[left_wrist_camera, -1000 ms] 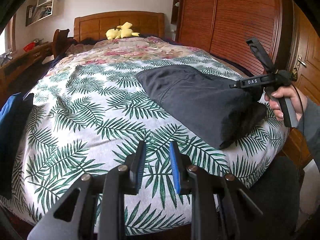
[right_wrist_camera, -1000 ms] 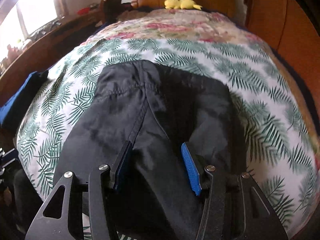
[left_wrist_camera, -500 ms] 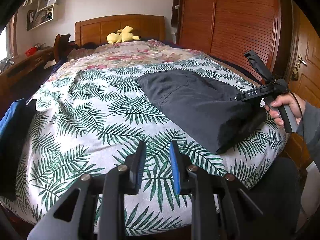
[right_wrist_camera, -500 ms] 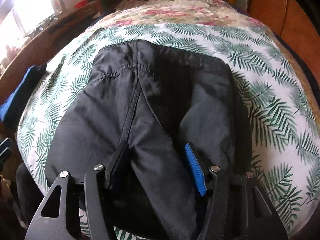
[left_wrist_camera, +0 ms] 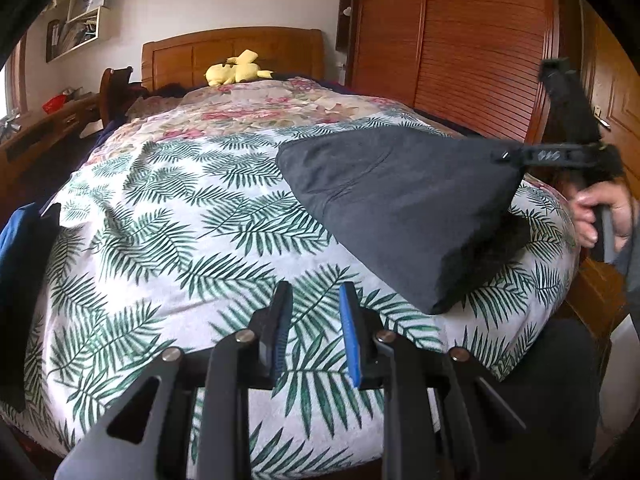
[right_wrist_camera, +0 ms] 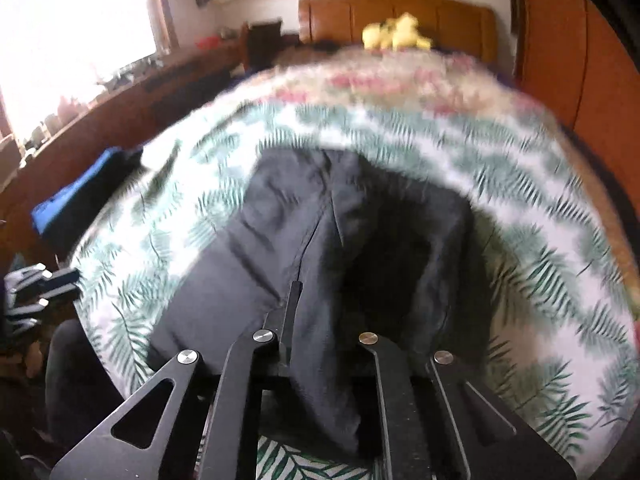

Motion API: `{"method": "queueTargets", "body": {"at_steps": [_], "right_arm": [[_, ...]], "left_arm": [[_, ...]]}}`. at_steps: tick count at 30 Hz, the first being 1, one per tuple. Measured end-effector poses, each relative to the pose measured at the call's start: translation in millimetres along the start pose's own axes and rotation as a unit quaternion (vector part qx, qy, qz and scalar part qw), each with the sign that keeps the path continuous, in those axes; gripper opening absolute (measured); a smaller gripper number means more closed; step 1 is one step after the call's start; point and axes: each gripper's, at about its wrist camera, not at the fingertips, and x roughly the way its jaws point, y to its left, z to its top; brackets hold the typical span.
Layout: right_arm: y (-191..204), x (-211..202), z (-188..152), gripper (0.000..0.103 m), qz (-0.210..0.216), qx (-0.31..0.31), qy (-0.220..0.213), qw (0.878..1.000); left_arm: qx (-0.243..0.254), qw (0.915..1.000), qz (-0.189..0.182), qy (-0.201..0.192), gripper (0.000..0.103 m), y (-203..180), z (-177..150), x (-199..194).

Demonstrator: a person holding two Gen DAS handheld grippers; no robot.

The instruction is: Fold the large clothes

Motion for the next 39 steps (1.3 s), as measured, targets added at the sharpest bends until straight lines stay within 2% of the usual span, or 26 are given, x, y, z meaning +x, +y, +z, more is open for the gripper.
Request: {"method": "queueTargets", "body": {"at_steps": [3, 6, 9, 11, 13, 16, 18, 20, 23, 24, 28, 36, 39], "right_arm": [[-1.9, -27.9, 4.0, 0.007, -0.026, -0.005, -0.033, 0.999], [-20.7, -44.5, -3.3, 0.007, -0.066, 0.010, -0.039, 0.997], [-44.1, -40.2, -28.8, 0.008, -0.097, 0.042, -0.011, 0.994], [-54.0, -26.2, -50.4, 0.009, -0.099, 0.057, 0.023, 0.993], [-56.0, -21.6, -64.7, 0.012, -0.100, 0.068, 0.026, 0.992], [-53.2, -33.2, -65.2, 0.023, -0.104, 0.088, 0.001, 0.991], [-51.5, -40.7, -65.9, 0.035, -0.104, 0.094, -0.008, 0.990], [-48.1, -43.7, -67.1, 0.050, -0.123, 0.089, -0.009, 0.988], [-40.4, -50.6, -68.5, 0.060, -0.161, 0.071, -0.022, 0.984], [-40.9, -51.7, -69.8, 0.064, -0.162, 0.074, -0.025, 0.984], [-56.5, -41.4, -78.4, 0.067, -0.148, 0.109, -0.010, 0.983], [-85.6, -18.4, -97.5, 0.081, -0.118, 0.165, -0.001, 0.979], [-90.3, -12.8, -102.4, 0.083, -0.108, 0.174, 0.002, 0.979]], "left_arm": [[0.008, 0.9999, -0.008, -0.002, 0.021, -6.3, 8.2, 7.0], [0.018, 0.9996, -0.021, -0.007, 0.021, -14.4, 19.8, 15.4], [0.031, 0.9991, -0.028, -0.009, 0.022, -23.4, 31.9, 27.7], [0.038, 0.9988, -0.031, -0.010, 0.022, -26.8, 38.9, 35.7], [0.043, 0.9985, -0.033, -0.009, 0.022, -29.3, 47.0, 44.4], [0.049, 0.9979, -0.041, -0.010, 0.022, -31.9, 59.7, 56.9], [0.054, 0.9974, -0.046, -0.013, 0.022, -32.2, 67.3, 63.2], [0.057, 0.9973, -0.045, -0.013, 0.022, -31.4, 75.0, 71.1], [0.059, 0.9970, -0.049, -0.010, 0.022, -29.5, 87.9, 87.5], [0.062, 0.9968, -0.050, -0.010, 0.022, -29.2, 93.4, 95.3], [0.064, 0.9964, -0.055, 0.002, 0.023, -25.5, 107.8, 122.8], [0.055, 0.9960, -0.051, 0.048, 0.023, -16.2, 134.6, 205.1], [0.049, 0.9950, -0.052, 0.069, 0.024, -12.0, 142.1, 233.3]]}}
